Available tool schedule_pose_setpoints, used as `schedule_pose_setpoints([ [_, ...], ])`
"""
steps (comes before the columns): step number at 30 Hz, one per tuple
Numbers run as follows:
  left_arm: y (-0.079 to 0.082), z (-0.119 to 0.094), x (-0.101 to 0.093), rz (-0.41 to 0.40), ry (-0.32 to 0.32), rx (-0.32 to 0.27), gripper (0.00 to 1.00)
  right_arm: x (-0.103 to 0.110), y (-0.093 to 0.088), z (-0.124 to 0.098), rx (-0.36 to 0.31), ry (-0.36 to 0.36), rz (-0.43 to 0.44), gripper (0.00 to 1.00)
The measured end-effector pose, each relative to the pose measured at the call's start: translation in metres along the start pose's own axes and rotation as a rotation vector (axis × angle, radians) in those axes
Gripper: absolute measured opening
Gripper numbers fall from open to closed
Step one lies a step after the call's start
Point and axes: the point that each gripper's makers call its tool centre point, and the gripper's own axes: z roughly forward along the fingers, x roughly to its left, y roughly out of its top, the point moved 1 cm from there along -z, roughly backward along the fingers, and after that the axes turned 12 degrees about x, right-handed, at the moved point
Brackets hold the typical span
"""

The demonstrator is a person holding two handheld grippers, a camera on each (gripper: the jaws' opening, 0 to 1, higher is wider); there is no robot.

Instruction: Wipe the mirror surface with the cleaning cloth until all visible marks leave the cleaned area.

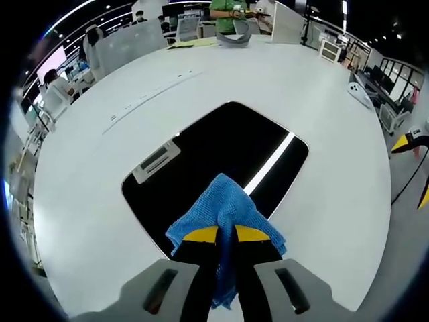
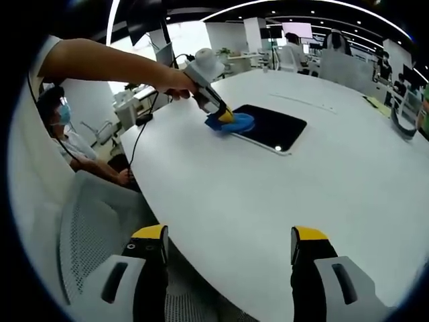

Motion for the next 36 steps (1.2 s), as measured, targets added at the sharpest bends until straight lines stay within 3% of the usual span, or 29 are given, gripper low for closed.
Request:
schedule_pose_setpoints([
  [36, -0.001, -0.0013, 0.0015, 0.005, 0.004, 0.004, 0.06, -0.0001, 0.006, 0.0029, 0.014, 0.008, -0.022, 0.73],
])
